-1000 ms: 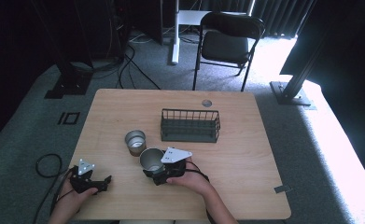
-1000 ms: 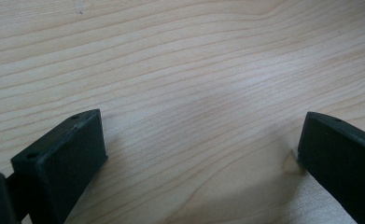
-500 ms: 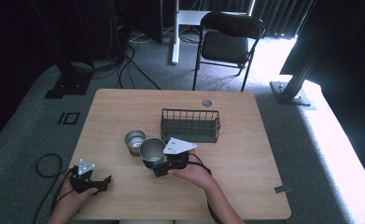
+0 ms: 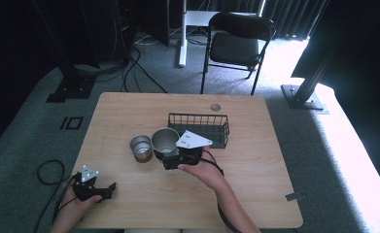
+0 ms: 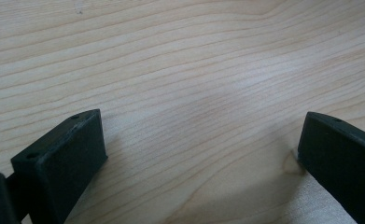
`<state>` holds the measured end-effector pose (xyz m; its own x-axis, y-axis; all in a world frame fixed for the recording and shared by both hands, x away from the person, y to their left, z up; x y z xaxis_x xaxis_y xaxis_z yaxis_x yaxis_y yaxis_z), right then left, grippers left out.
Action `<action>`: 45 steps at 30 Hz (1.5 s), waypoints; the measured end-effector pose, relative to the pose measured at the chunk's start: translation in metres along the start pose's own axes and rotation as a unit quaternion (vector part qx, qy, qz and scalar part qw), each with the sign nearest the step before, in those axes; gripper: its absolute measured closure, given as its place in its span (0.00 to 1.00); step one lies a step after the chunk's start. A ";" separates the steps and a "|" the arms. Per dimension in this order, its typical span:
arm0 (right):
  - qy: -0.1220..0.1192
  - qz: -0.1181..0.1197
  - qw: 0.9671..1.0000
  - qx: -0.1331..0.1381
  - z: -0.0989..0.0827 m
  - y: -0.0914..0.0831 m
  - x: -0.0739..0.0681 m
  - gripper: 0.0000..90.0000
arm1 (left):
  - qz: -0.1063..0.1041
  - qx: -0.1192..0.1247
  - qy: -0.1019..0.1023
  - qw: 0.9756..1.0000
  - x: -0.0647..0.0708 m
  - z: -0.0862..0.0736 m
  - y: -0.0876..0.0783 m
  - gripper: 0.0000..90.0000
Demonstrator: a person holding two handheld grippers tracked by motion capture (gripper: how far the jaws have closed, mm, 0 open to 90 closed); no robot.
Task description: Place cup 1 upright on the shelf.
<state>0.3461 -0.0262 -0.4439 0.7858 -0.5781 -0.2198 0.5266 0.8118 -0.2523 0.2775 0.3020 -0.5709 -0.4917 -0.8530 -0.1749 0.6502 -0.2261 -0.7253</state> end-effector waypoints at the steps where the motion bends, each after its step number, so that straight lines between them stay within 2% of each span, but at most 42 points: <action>1: 0.000 0.000 1.000 0.000 0.000 0.000 0.000 0.15 | 0.000 0.000 0.000 1.000 0.000 0.000 0.000 0.02; 10: 0.002 -0.038 0.999 0.031 0.025 -0.010 0.013 0.15 | 0.000 0.000 0.000 1.000 0.000 0.000 0.000 0.02; 21: 0.020 -0.083 0.995 0.060 0.037 -0.016 0.034 0.15 | 0.000 0.000 0.000 1.000 0.000 0.000 0.000 0.02; 22: 0.031 -0.093 0.993 0.063 0.038 -0.018 0.040 0.15 | 0.000 0.000 0.000 1.000 0.000 0.000 0.000 0.02; 24: 0.034 -0.101 0.992 0.068 0.039 -0.019 0.043 0.15 | 0.000 0.000 0.000 1.000 0.000 0.000 0.000 0.02; 25: 0.038 -0.114 0.990 0.074 0.040 -0.021 0.049 0.15 | 0.000 0.000 0.000 1.000 0.000 0.000 0.000 0.02; 26: 0.038 -0.114 0.990 0.074 0.040 -0.021 0.049 0.15 | 0.000 0.000 0.000 1.000 0.000 0.000 0.000 0.02; 27: 0.046 -0.127 0.988 0.081 0.040 -0.023 0.054 0.15 | 0.000 0.000 0.000 1.000 0.000 0.000 0.000 0.02; 30: 0.052 -0.148 0.984 0.087 0.039 -0.025 0.064 0.15 | 0.000 0.000 0.000 1.000 0.000 0.000 0.000 0.02; 32: 0.054 -0.152 0.983 0.087 0.039 -0.026 0.068 0.15 | 0.000 0.000 0.000 1.000 0.000 0.000 0.000 0.02; 34: 0.056 -0.172 0.979 0.092 0.040 -0.027 0.077 0.15 | -0.001 0.000 0.000 1.000 0.000 0.000 0.000 0.02; 35: 0.056 -0.172 0.979 0.092 0.040 -0.027 0.077 0.15 | -0.001 0.000 0.000 1.000 0.000 0.000 0.000 0.02; 38: 0.062 -0.200 0.973 0.096 0.041 -0.030 0.091 0.15 | 0.000 0.000 0.000 1.000 0.000 0.000 0.000 0.02; 39: 0.062 -0.207 0.972 0.096 0.042 -0.031 0.094 0.15 | 0.000 0.000 -0.001 1.000 0.000 0.000 0.000 0.02; 40: 0.062 -0.207 0.972 0.096 0.042 -0.031 0.094 0.15 | 0.000 0.000 -0.001 1.000 0.000 0.000 0.000 0.02; 41: 0.066 -0.220 0.968 0.097 0.042 -0.032 0.101 0.15 | 0.000 0.000 -0.001 1.000 0.000 0.000 0.000 0.02; 42: 0.066 -0.220 0.968 0.097 0.042 -0.032 0.101 0.15 | 0.000 0.000 -0.001 1.000 0.000 0.000 0.000 0.02; 44: 0.063 -0.240 0.964 0.097 0.043 -0.034 0.111 0.15 | 0.000 0.000 -0.001 1.000 0.000 0.000 0.000 0.02; 45: 0.063 -0.240 0.964 0.097 0.043 -0.034 0.111 0.15 | 0.000 0.000 -0.001 1.000 0.000 0.000 0.000 0.02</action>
<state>0.4291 -0.1141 -0.4196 0.3972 -0.8865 -0.2373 0.8803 0.4412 -0.1747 0.2775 0.3019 -0.5710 -0.4911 -0.8536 -0.1737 0.6506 -0.2268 -0.7247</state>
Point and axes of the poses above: each handheld gripper's, and its own axes: y roughly forward along the jaws, z roughly out of its top, x roughly to its right, the point moved 2 cm from there along y, roughly forward along the jaws, and after that the axes turned 14 degrees about y, right-handed, at the moved point
